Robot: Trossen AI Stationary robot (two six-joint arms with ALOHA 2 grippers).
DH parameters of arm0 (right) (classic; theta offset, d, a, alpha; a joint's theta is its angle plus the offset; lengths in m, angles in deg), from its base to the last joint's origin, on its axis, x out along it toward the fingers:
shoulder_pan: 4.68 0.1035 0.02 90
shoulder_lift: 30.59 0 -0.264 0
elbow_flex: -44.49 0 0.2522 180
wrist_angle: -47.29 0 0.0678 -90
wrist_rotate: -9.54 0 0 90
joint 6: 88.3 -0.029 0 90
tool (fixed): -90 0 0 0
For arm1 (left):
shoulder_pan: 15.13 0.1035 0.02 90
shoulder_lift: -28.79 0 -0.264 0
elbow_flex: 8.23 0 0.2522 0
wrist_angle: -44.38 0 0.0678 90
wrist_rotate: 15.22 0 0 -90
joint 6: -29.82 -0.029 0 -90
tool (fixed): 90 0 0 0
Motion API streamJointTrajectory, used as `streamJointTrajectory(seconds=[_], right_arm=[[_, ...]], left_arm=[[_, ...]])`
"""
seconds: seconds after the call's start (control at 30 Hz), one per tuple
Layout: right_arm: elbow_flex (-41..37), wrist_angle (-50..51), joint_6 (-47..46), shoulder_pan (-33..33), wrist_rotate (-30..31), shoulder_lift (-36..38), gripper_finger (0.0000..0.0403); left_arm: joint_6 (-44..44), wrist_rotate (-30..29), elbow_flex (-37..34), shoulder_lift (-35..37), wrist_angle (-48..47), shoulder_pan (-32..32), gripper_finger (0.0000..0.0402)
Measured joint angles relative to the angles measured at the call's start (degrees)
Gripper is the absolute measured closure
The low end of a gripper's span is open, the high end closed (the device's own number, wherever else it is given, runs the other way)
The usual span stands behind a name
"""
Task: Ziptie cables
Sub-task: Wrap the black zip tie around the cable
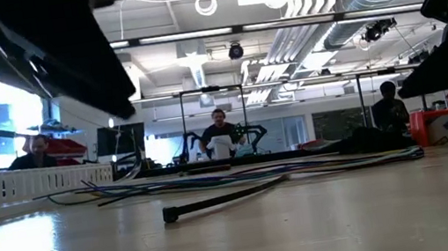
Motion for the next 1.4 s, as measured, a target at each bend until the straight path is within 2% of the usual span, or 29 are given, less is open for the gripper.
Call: streamJointTrajectory(seconds=[0.1, 0.2, 0.27, 0.43, 0.57, 0.73, 1.07, 1.23, 1.4], right_arm=[[0.0, -1.2, 0.0, -0.1, -0.8, -1.0, 0.0275], [0.0, -2.0, 0.0, 0.0, -0.8, -2.2, 0.0275], [0.0, -2.4, 0.0, -0.1, -0.8, -3.0, 0.0275], [0.0, -4.1, 0.0, -0.1, -0.8, -4.9, 0.0275], [0.0, -5.6, 0.0, 0.0, -0.9, -6.2, 0.0275], [0.0, -5.6, 0.0, 0.0, -1.0, -6.8, 0.0275], [0.0, -5.6, -0.4, 0.1, -1.3, -7.1, 0.0275], [0.0, -5.6, -0.4, 0.1, -1.3, -7.1, 0.0275], [0.0, -5.6, -0.2, 0.1, -1.3, -7.1, 0.0275]], left_arm=[[-1.8, 7.8, 4.2, -6.8, 0.4, -0.1, 0.0249], [-3.7, 10.5, 9.4, -13.0, -2.1, -0.8, 0.0272], [-5.7, 9.9, 12.6, -16.5, -3.7, -1.4, 0.0283], [-5.6, 1.2, 19.2, -21.6, -9.4, -3.0, 0.0291], [-3.6, -5.4, 19.9, -22.6, -10.4, -4.1, 0.0290], [0.9, -7.4, 19.9, -22.6, -13.7, -4.2, 0.0295], [5.2, -7.5, 19.5, -22.6, -15.8, -4.2, 0.0298], [8.7, -4.8, 19.6, -22.3, -19.0, -4.3, 0.0298], [9.0, -6.7, 19.5, -22.4, -19.7, -4.9, 0.0298]])
